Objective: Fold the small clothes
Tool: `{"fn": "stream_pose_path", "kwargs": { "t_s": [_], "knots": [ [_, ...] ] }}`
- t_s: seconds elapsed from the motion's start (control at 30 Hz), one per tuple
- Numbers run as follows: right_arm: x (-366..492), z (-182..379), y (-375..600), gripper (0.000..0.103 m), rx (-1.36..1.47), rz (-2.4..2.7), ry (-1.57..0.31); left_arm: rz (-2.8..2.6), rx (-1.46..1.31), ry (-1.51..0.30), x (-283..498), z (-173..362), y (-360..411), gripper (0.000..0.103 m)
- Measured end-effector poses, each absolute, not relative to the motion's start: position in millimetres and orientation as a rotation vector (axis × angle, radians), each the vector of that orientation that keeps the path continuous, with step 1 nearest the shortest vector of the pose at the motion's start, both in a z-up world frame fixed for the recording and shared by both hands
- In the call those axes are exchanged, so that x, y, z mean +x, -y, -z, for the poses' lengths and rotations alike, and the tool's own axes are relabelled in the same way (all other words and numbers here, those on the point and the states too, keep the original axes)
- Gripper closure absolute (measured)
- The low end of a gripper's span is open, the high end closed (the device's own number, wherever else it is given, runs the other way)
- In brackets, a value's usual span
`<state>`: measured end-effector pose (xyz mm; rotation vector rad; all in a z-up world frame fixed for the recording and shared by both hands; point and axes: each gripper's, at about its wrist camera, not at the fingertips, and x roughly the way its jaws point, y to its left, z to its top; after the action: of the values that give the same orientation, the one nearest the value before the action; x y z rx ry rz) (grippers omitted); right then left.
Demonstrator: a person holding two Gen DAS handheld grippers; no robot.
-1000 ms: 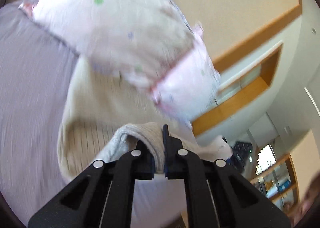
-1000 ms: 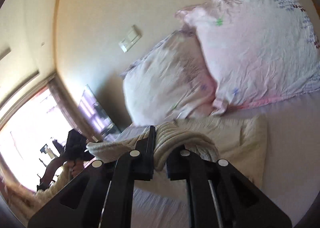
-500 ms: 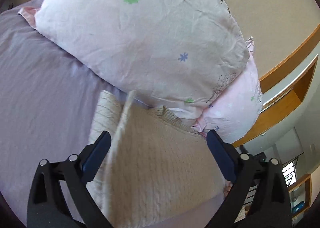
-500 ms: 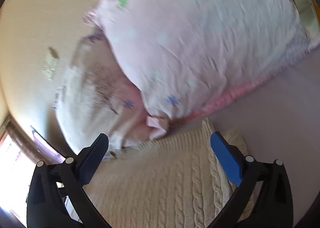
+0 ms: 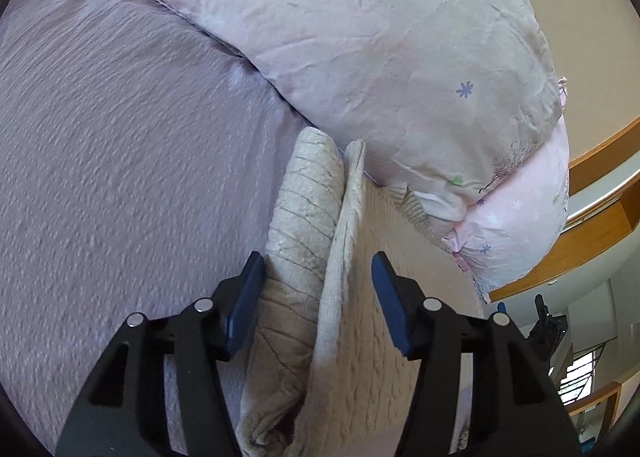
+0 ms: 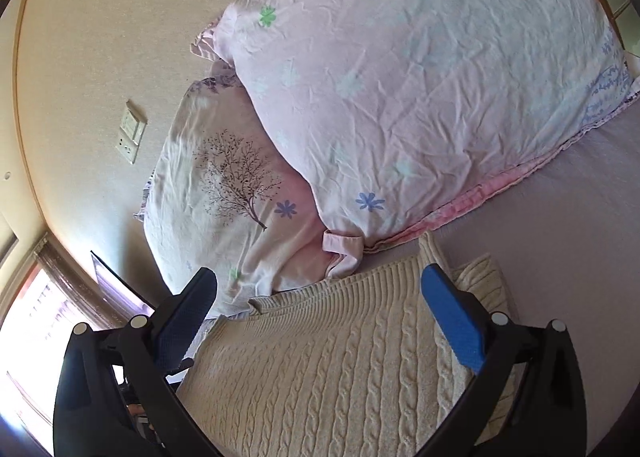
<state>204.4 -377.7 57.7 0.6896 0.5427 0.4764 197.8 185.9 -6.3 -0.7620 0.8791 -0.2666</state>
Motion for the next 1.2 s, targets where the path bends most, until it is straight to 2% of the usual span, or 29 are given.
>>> {"fn": "stream_pose_path", "kwargs": {
  "t_s": [0.07,0.1,0.13,0.2,0.3,0.37,0.5,0.57,0.63,0.7,0.77,0.8,0.83,0.87,0.9,1.03,1.2],
  "knots": [
    [205.5,-58.1,377.1,0.001,0.696,-0.496,-0.556,0.263,-0.739,-0.879,197.9,6.2,-180.4,0.054],
    [205.9,-58.5,376.8,0.001,0.697,-0.505,-0.563,0.260,-0.747,-0.893,198.6,8.2,-178.7,0.071],
    [205.6,-59.7,376.8,0.001,0.698,-0.515,-0.564,0.271,-0.780,-0.921,200.6,13.3,-176.7,0.079],
    [203.4,-63.2,378.8,0.001,0.700,-0.527,-0.554,0.270,-0.878,-0.923,198.5,20.1,-178.7,0.084],
    [196.7,-71.1,388.8,0.001,0.717,-0.535,-0.513,0.332,-1.034,-0.874,193.6,11.5,-177.9,0.091],
    [191.9,-76.5,398.6,0.001,0.736,-0.535,-0.481,0.410,-1.033,-0.815,193.4,-16.3,-156.8,0.091],
    [184.9,-84.3,416.7,0.001,0.763,-0.522,-0.435,0.669,-1.036,-0.739,209.8,-65.9,-69.5,0.091],
    [184.3,-86.0,425.3,0.001,0.755,-0.498,-0.429,0.803,-1.061,-0.743,225.7,-72.9,-4.3,0.091],
    [186.1,-84.9,435.9,0.001,0.744,-0.463,-0.440,0.910,-1.107,-0.801,243.9,-62.1,55.7,0.088],
    [189.1,-80.1,446.7,0.001,0.754,-0.446,-0.463,1.027,-1.227,-0.938,261.3,-36.5,116.9,0.070],
    [194.0,-72.6,458.8,0.001,0.785,-0.433,-0.513,1.082,-1.259,-1.002,262.0,-30.1,140.1,0.066],
    [197.2,-67.9,464.4,0.001,0.810,-0.437,-0.552,1.079,-1.205,-0.972,257.3,-37.4,136.8,0.052],
    [199.8,-63.8,466.1,0.001,0.824,-0.439,-0.588,1.061,-1.160,-0.936,254.1,-44.2,129.5,0.044],
    [203.2,-59.8,465.8,0.001,0.825,-0.436,-0.632,0.983,-1.066,-0.879,247.1,-55.4,109.1,0.032],
    [207.1,-55.5,463.4,0.001,0.816,-0.433,-0.678,0.911,-1.003,-0.854,242.6,-60.4,94.1,0.027],
    [225.4,-32.1,438.4,0.001,0.744,-0.422,-0.886,0.531,-0.656,-0.868,231.6,-61.7,40.2,0.022],
    [231.1,-14.9,412.9,0.002,0.656,-0.424,-0.988,0.462,-0.599,-1.041,239.6,-9.4,27.0,0.021]
  ]
}}
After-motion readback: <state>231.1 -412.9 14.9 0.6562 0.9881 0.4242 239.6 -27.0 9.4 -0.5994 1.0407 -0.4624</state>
